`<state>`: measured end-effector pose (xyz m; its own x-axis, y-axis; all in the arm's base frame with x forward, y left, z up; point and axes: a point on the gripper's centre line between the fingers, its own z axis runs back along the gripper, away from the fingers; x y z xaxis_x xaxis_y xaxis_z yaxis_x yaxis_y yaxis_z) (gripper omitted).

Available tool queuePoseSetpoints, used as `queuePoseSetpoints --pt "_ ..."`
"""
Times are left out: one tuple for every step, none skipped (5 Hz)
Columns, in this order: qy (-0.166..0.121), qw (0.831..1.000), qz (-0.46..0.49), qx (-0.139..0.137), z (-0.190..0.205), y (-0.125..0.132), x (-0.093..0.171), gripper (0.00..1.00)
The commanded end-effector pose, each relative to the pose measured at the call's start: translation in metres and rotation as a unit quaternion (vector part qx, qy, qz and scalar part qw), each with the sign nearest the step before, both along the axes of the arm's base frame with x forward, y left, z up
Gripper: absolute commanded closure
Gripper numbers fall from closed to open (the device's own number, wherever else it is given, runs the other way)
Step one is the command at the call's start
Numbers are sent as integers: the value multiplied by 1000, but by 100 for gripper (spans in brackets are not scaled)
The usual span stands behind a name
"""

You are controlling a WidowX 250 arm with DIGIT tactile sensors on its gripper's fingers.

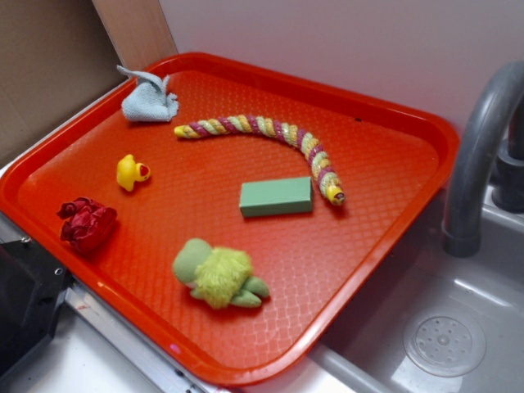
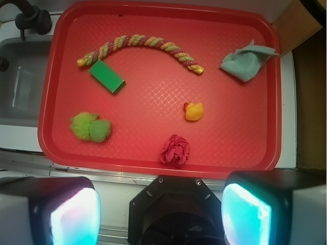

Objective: Grab the green block.

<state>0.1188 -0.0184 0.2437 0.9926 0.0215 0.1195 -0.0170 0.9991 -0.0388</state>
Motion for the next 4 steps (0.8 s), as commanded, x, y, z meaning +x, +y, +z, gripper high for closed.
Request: queuePoseSetpoints --pt "0 1000 0 0 0 0 0 0" --pt "-37 999 -36 -15 -17 -7 22 0" --pt "-47 990 -132 -5 -38 -22 48 0" --pt "-71 964 -254 -30 -61 -47 75 0"
